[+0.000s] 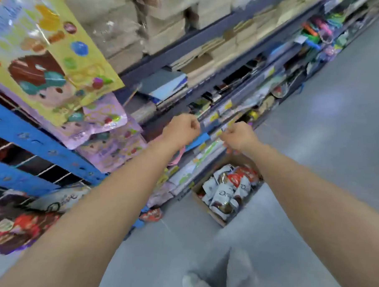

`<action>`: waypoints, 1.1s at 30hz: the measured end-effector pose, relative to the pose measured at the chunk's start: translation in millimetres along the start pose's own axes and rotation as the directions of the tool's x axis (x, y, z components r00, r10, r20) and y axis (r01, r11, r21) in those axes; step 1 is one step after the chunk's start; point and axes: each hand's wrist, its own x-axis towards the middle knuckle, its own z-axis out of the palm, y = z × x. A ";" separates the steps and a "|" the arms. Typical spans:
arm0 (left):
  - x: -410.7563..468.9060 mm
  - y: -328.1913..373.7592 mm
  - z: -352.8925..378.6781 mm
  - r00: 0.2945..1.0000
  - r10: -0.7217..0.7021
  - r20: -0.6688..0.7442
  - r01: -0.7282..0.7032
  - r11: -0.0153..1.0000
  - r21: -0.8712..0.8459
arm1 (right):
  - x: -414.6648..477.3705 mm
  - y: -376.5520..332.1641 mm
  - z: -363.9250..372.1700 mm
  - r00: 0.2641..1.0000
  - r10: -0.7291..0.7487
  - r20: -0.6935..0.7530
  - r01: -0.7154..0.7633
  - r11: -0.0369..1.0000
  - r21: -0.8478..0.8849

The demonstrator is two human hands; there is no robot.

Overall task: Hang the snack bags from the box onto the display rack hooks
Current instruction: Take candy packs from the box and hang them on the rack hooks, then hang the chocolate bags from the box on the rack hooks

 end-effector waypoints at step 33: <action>283.9 -275.4 609.5 0.878 -0.311 0.364 0.395 0.900 -0.182 | 387.7 509.7 258.0 0.884 0.452 -0.125 -0.396 0.862 0.316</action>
